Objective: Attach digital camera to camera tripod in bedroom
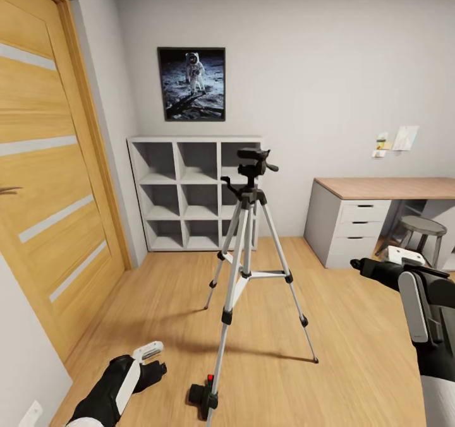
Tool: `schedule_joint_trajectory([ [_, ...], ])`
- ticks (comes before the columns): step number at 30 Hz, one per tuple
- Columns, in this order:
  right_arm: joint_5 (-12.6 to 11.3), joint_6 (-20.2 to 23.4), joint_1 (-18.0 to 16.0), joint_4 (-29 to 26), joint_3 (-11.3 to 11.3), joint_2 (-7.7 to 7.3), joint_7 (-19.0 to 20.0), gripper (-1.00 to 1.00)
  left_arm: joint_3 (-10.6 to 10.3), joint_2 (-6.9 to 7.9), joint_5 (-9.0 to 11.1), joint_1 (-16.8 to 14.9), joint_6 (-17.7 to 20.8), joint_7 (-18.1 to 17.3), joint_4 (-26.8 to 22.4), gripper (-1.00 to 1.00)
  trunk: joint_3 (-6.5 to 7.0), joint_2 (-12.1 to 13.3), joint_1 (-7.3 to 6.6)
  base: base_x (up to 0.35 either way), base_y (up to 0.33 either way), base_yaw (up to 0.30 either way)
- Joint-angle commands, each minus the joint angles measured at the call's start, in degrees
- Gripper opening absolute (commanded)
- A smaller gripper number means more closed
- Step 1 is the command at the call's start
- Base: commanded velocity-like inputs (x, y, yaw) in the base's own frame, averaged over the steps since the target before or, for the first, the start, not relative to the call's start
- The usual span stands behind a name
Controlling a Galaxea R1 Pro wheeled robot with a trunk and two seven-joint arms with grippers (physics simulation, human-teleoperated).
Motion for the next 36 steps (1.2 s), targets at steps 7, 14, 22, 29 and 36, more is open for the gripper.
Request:
schedule_joint_trajectory([
  [7, -0.6, 0.2, 0.5, -1.8, 0.0, 0.11, -0.5, 1.0, -1.0, 0.73, 0.9, -7.1, 3.3, 0.8, 3.4, 1.0, -1.33, -2.9, 1.54, 0.0, 0.0, -0.107],
  [14, -0.7, 0.2, 0.6, -2.4, 0.1, -0.21, -0.5, 1.0, -1.6, 0.77, 0.7, -13.5, 2.3, 0.9, 11.6, 1.0, -2.58, -5.7, 3.08, 0.0, 0.0, -0.216],
  [22, -0.8, 0.2, 0.6, -2.1, 0.2, -0.24, -0.5, 1.0, -1.6, 0.86, 0.8, -13.8, 0.0, 0.7, 13.0, 1.0, -4.02, -8.9, 4.84, 0.0, 0.0, -0.252],
  [29, -0.8, 0.2, 0.6, -2.1, 0.1, 0.03, -0.5, 1.0, -1.5, 1.33, 0.8, -13.3, -0.7, 0.2, 13.4, 1.0, -5.28, -11.7, 6.37, 0.0, 0.0, -0.112],
  [36, -0.6, 0.2, 0.6, -2.1, 0.2, 0.07, -0.6, 1.0, -1.3, 1.6, 0.8, -13.1, -0.9, 0.3, 13.4, 1.0, -6.53, -14.5, 7.91, 0.0, 0.0, -0.028],
])
